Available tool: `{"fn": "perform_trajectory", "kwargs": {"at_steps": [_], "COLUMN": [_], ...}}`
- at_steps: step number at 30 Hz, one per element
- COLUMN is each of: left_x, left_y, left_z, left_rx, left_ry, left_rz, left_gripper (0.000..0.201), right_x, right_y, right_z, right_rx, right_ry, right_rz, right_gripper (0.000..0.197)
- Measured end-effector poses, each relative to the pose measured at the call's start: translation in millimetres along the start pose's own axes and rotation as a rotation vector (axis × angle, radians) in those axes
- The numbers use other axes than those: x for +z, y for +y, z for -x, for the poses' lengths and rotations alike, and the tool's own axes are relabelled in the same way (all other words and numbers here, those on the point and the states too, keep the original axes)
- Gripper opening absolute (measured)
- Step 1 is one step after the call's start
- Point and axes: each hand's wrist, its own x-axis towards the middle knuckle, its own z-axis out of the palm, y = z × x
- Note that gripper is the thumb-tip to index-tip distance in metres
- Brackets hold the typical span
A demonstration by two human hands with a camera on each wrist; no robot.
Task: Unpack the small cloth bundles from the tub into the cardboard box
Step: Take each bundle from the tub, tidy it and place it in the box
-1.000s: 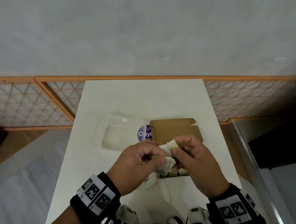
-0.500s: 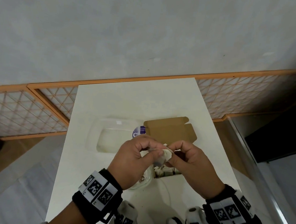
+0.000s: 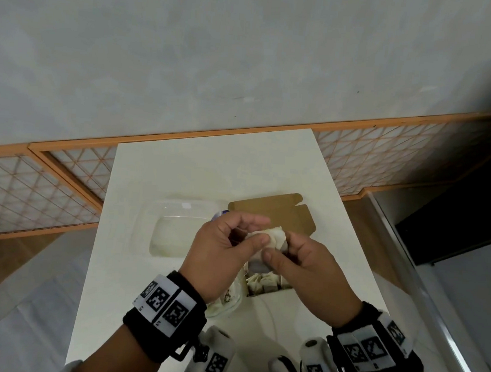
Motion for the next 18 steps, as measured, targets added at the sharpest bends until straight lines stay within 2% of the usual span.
{"fn": "perform_trajectory", "kwargs": {"at_steps": [2,5,12,18], "left_x": [1.2,-1.1,-7.0,-17.3], "left_y": [0.5,-1.6,-8.0,-12.2], "left_z": [-3.5,-7.7,-10.9,-12.8], "left_rx": [-0.009,-0.055,-0.129,-0.247], "left_ry": [0.035,0.065,0.078,0.091], "left_rz": [0.024,0.094,0.149,0.224], "left_gripper": [0.019,0.014,0.008,0.006], "right_x": [-0.9,-3.7,-5.0,-9.2], "right_y": [1.1,1.6,-0.3,2.4], "right_z": [-2.2,-2.1,-7.4,-9.5], "right_rx": [0.045,0.068,0.038,0.021], "right_ry": [0.033,0.051,0.06,0.079], "right_rz": [-0.069,-0.13,-0.172,-0.129], "right_gripper": [0.014,0.027,0.031,0.029]}}
